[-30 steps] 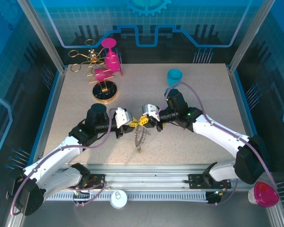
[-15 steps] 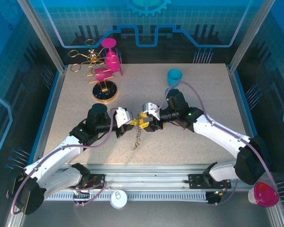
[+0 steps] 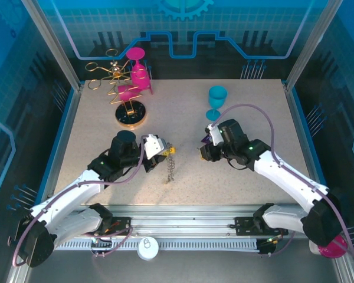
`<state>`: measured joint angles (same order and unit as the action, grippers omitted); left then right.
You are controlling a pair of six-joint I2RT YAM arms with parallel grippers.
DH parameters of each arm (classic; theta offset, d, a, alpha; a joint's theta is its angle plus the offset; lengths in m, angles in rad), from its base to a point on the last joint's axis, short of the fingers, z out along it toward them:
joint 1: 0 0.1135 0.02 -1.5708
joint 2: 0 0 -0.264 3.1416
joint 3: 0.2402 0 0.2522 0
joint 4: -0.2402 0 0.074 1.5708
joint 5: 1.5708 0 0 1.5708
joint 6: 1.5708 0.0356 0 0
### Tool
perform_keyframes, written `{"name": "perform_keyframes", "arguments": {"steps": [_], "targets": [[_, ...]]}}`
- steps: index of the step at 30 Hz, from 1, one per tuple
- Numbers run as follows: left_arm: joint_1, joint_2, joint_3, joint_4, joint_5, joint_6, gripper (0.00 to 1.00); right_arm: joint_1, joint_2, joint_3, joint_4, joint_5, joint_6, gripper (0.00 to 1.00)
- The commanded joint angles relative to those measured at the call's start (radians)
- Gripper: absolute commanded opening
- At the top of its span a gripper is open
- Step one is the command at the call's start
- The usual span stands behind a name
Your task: Put the keys on the keyring
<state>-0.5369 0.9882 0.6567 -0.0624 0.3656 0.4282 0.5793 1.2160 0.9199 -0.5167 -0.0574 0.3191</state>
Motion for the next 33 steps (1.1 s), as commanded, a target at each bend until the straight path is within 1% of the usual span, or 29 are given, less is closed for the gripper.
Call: {"name": "perform_keyframes", "arguments": {"steps": [1,6,10,12,14,19,25,30,33], "targets": [[-0.008,-0.02,-0.014,0.029,-0.044,-0.079,0.0,-0.004,0.109,0.078,-0.169,0.06,0.184,0.35],[-0.009,-0.028,-0.051,0.047,-0.053,-0.095,0.0,-0.006,0.328,0.219,-0.253,0.081,0.141,0.35],[-0.009,-0.04,-0.077,0.062,-0.063,-0.08,0.0,-0.017,0.512,0.36,-0.342,0.131,0.096,0.36],[-0.008,-0.043,-0.089,0.075,-0.071,-0.08,0.0,-0.027,0.591,0.42,-0.376,0.142,0.133,0.36],[-0.007,-0.048,-0.103,0.093,-0.074,-0.079,0.0,-0.023,0.649,0.463,-0.39,0.175,0.2,0.4],[-0.009,-0.057,-0.119,0.108,-0.073,-0.077,0.0,-0.005,0.737,0.521,-0.393,0.286,0.309,0.43],[-0.009,-0.056,-0.131,0.123,-0.063,-0.075,0.0,0.0,0.828,0.603,-0.401,0.304,0.318,0.45],[-0.009,-0.052,-0.131,0.123,-0.06,-0.068,0.0,0.003,0.878,0.646,-0.395,0.285,0.302,0.47],[-0.009,-0.052,-0.131,0.119,-0.053,-0.059,0.0,0.004,0.896,0.653,-0.403,0.294,0.306,0.44]]}}
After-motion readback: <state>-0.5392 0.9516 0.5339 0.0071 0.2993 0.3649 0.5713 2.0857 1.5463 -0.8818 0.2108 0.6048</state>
